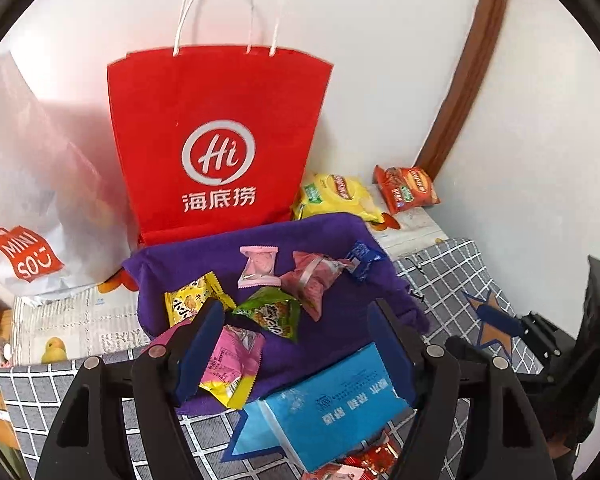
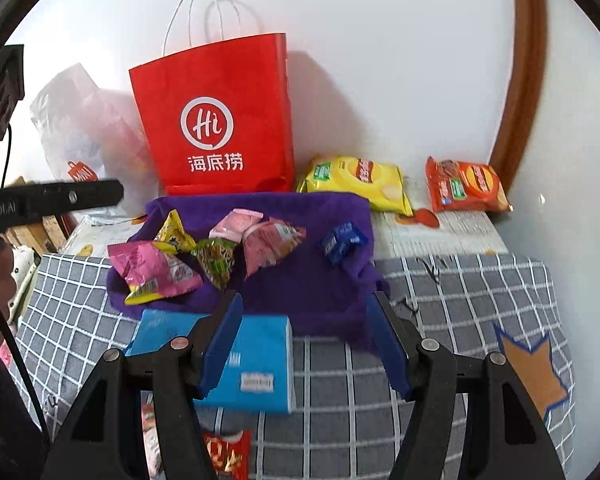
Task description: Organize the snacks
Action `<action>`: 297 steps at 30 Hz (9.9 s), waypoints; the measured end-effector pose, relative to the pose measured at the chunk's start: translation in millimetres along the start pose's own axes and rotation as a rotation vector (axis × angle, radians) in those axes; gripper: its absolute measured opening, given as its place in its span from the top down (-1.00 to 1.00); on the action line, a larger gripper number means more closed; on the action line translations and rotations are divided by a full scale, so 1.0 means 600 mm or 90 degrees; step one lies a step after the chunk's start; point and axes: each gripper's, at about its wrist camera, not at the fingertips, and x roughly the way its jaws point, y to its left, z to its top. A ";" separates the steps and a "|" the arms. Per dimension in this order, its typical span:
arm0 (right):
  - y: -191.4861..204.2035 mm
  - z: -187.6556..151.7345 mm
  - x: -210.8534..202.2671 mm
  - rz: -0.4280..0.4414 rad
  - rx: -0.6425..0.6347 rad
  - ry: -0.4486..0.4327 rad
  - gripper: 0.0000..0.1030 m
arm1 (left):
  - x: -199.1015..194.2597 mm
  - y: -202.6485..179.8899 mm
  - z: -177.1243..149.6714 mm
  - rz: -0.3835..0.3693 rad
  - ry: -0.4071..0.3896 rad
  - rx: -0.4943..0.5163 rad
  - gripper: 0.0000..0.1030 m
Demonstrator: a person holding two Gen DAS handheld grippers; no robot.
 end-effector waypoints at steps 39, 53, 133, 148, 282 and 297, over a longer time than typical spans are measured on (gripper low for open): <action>0.122 -0.226 0.066 0.079 -0.054 0.162 -0.24 | -0.109 0.110 -0.256 0.107 0.056 -0.155 -0.43; 0.071 -0.241 0.036 0.073 -0.058 0.124 0.19 | -0.081 0.092 -0.317 0.109 0.091 -0.166 -0.43; 0.028 -0.179 -0.064 0.099 -0.042 0.039 0.02 | -0.081 -0.057 -0.280 0.013 0.044 -0.051 0.57; 0.048 -0.121 -0.065 0.096 -0.063 0.011 0.02 | -0.078 -0.056 -0.227 0.009 0.009 -0.074 0.57; 0.061 0.145 0.188 0.100 -0.077 0.045 -0.56 | 0.109 0.084 -0.014 0.057 0.014 -0.118 -0.23; 0.103 0.086 0.076 0.018 -0.173 0.000 -0.55 | 0.023 0.058 -0.008 0.049 -0.047 -0.117 -0.23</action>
